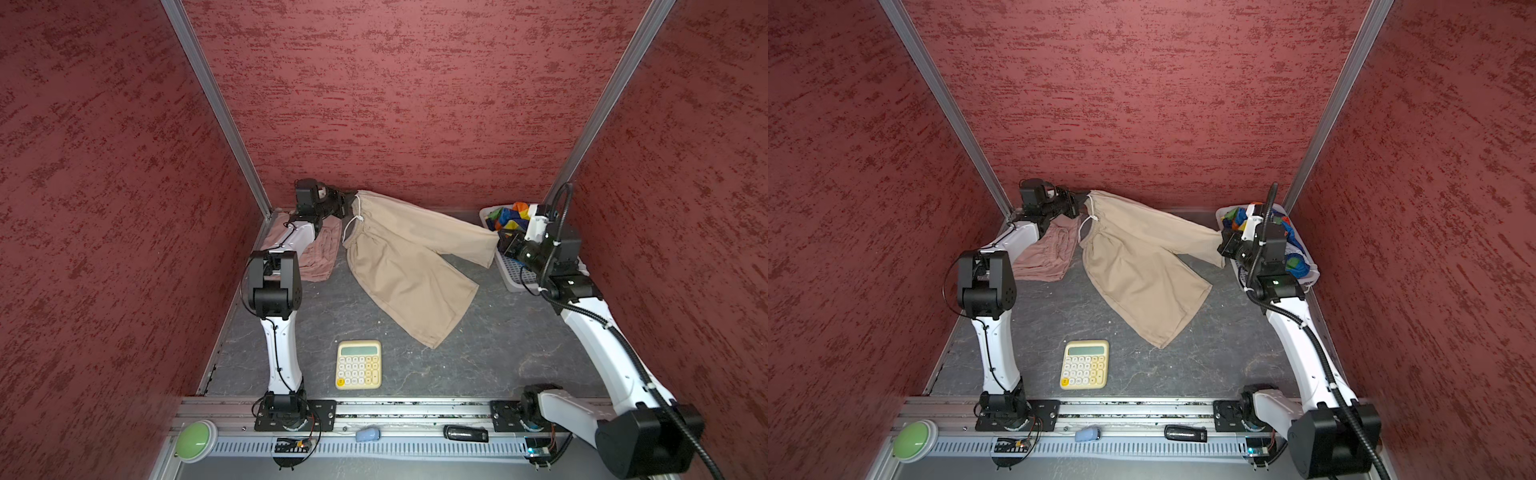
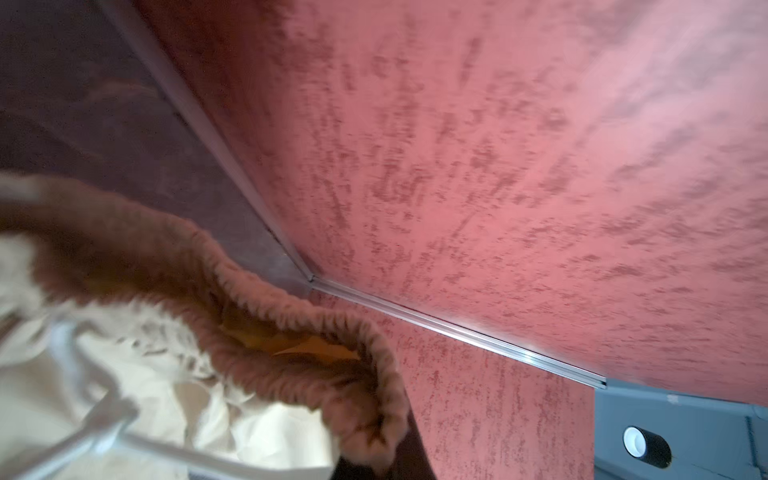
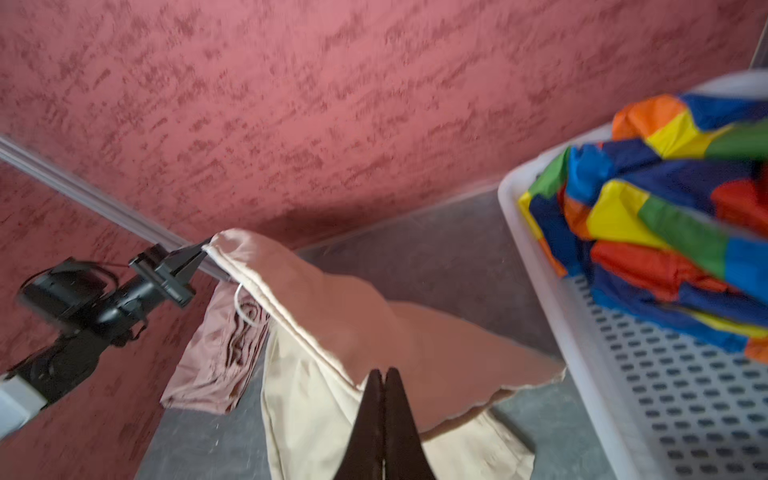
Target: Fold and stack the shorts
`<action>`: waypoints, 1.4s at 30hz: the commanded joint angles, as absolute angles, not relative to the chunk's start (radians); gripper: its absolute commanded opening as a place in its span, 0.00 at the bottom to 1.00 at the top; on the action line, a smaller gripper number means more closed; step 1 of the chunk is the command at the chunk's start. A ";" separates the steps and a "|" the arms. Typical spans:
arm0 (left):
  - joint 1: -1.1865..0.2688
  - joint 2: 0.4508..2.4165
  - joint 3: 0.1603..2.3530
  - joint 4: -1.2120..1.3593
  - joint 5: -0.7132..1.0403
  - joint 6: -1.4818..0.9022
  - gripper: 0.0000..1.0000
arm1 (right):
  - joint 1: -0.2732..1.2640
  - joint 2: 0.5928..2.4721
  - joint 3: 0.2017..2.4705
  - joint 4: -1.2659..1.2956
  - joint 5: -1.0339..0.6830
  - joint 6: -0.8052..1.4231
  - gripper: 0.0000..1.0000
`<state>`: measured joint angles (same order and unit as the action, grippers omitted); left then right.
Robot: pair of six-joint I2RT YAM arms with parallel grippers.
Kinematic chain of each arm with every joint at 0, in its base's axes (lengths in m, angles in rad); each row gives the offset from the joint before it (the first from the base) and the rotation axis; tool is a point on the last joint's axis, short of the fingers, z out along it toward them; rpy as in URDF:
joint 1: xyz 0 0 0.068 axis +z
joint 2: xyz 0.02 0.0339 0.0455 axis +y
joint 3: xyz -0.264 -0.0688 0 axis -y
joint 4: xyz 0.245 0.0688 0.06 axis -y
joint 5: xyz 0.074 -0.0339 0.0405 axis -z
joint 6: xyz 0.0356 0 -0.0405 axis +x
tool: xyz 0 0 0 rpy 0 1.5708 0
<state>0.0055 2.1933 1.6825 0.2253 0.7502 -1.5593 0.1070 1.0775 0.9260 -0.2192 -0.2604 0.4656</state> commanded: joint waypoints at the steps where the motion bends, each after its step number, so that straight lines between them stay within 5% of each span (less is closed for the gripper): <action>1: 0.058 2.232 1.589 0.272 0.781 -1.485 0.00 | 0.177 1.036 0.785 -0.242 -0.318 0.536 0.00; 8: 0.139 2.238 1.550 0.160 0.819 -1.322 0.00 | 0.441 1.016 0.531 -0.099 -0.272 0.739 0.00; 14: 0.159 2.232 1.532 0.067 0.823 -1.237 0.00 | 0.555 1.239 0.476 0.033 -0.268 0.843 0.00; 24: 0.112 2.125 1.306 0.107 0.816 -1.236 0.00 | 0.343 1.549 0.652 -0.064 -0.202 0.689 0.00; 31: 0.009 2.011 1.151 0.212 0.813 -1.330 0.00 | 0.146 1.774 1.135 -0.310 -0.161 0.458 0.00; 37: 0.023 1.931 1.330 0.003 0.805 -1.202 0.00 | 0.141 1.669 1.467 -0.572 -0.158 0.356 0.00; 42: 0.050 1.964 1.414 -0.098 0.829 -1.126 0.00 | 0.149 1.488 1.284 -0.586 -0.186 0.355 0.00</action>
